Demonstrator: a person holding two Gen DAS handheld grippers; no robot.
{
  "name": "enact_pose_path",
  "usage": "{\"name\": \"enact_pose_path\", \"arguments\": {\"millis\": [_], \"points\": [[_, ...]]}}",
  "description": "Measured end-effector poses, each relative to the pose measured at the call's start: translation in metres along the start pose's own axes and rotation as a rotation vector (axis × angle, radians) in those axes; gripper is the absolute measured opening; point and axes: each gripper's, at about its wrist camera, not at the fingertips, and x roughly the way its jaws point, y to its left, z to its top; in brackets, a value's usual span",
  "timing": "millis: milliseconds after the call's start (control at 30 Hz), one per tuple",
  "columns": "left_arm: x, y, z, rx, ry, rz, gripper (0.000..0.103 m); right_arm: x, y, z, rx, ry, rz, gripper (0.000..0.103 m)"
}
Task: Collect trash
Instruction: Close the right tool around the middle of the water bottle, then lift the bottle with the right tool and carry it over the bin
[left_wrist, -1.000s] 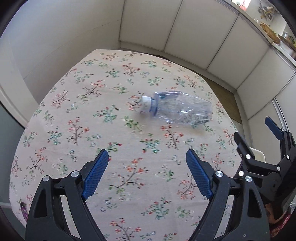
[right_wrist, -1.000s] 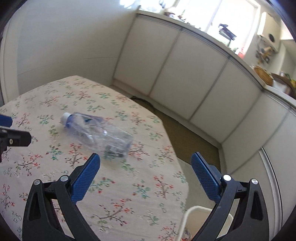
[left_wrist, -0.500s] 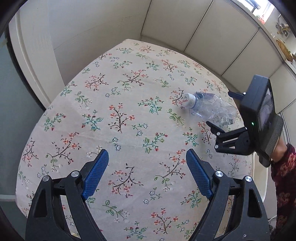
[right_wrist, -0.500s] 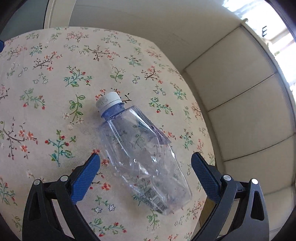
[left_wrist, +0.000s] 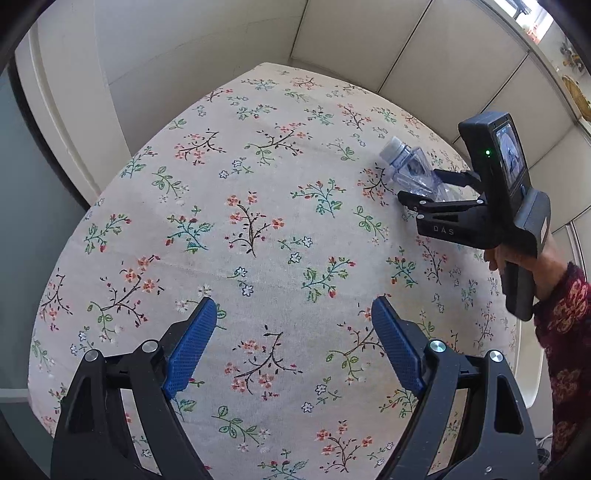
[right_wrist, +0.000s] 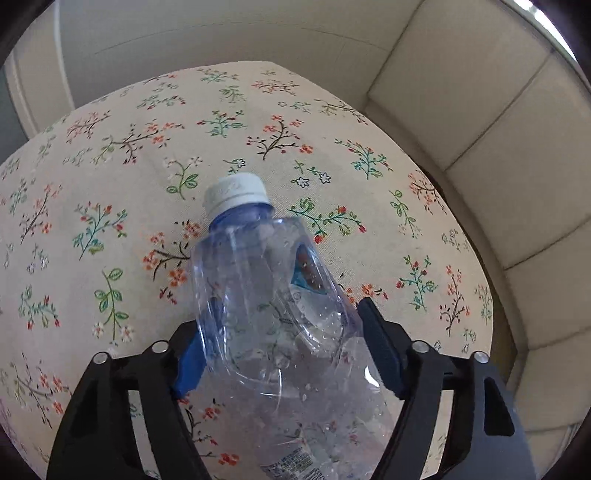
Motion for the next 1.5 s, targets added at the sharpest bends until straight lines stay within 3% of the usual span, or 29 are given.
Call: {"name": "enact_pose_path", "arguments": {"millis": [33, 167, 267, 433, 633, 900, 1133, 1500], "points": [[-0.001, 0.0, 0.0, -0.003, -0.007, -0.002, 0.082, 0.001, -0.002, 0.001, 0.052, 0.001, 0.017, 0.022], [-0.005, -0.004, 0.001, 0.01, -0.033, 0.006, 0.082, -0.001, -0.005, -0.005, 0.226, -0.017, 0.0, 0.02], [-0.009, -0.004, 0.001, 0.011, -0.043, -0.001, 0.081, -0.003, -0.009, -0.013, 0.34, 0.008, 0.056, 0.02], [-0.019, -0.005, 0.004, -0.006, -0.067, -0.019, 0.081, -0.028, -0.012, -0.035, 0.415, -0.063, 0.091, 0.019], [-0.04, -0.023, 0.007, 0.018, -0.145, -0.033, 0.08, -0.082, -0.014, -0.052, 0.459, -0.167, 0.05, 0.019], [-0.078, -0.074, 0.002, 0.128, -0.269, -0.069, 0.08, -0.159, -0.015, -0.084, 0.504, -0.28, -0.035, 0.02], [-0.1, -0.126, -0.008, 0.214, -0.313, -0.147, 0.08, -0.217, -0.036, -0.135, 0.577, -0.336, -0.148, 0.02], [-0.115, -0.205, -0.034, 0.347, -0.348, -0.237, 0.08, -0.273, -0.072, -0.227, 0.735, -0.382, -0.298, 0.02]]}}
